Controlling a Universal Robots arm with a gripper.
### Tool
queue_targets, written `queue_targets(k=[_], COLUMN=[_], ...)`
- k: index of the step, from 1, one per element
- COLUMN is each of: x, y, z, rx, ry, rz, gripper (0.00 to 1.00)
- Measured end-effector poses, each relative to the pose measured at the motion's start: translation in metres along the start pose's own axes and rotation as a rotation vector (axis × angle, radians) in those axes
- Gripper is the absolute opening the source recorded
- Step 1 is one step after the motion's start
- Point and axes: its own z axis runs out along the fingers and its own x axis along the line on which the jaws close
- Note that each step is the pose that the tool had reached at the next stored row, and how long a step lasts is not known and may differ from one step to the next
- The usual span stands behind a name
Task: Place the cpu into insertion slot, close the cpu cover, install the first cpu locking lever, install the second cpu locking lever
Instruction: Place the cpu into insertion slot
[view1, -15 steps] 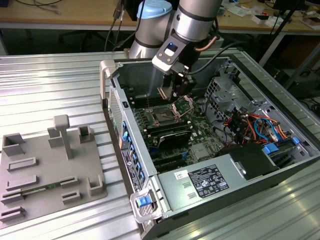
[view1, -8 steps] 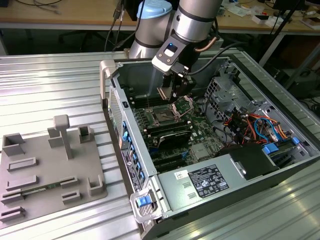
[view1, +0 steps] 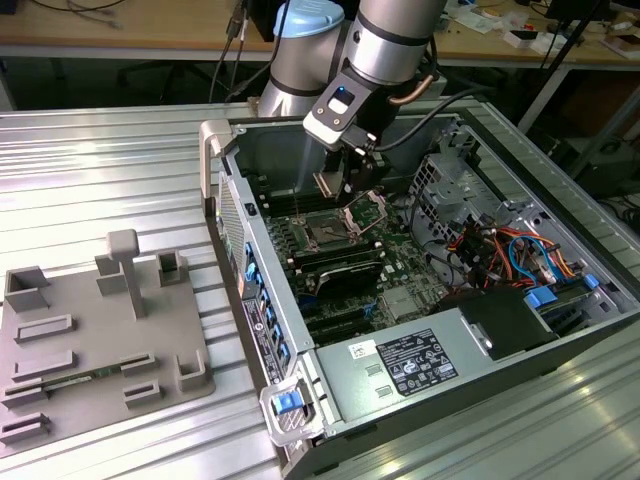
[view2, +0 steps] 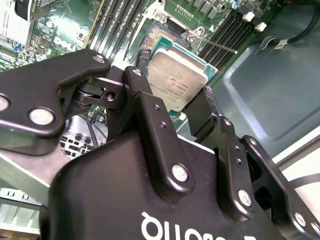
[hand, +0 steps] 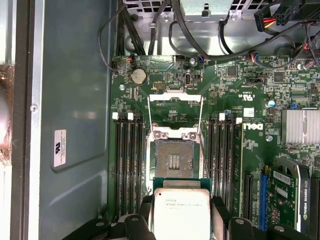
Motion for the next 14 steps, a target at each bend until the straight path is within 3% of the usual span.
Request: queue_targets(k=[14], x=[0.0], y=[0.0], z=[0.0], rx=[-0.0003], ry=[0.0108], rz=[0.0], gripper=[0.55])
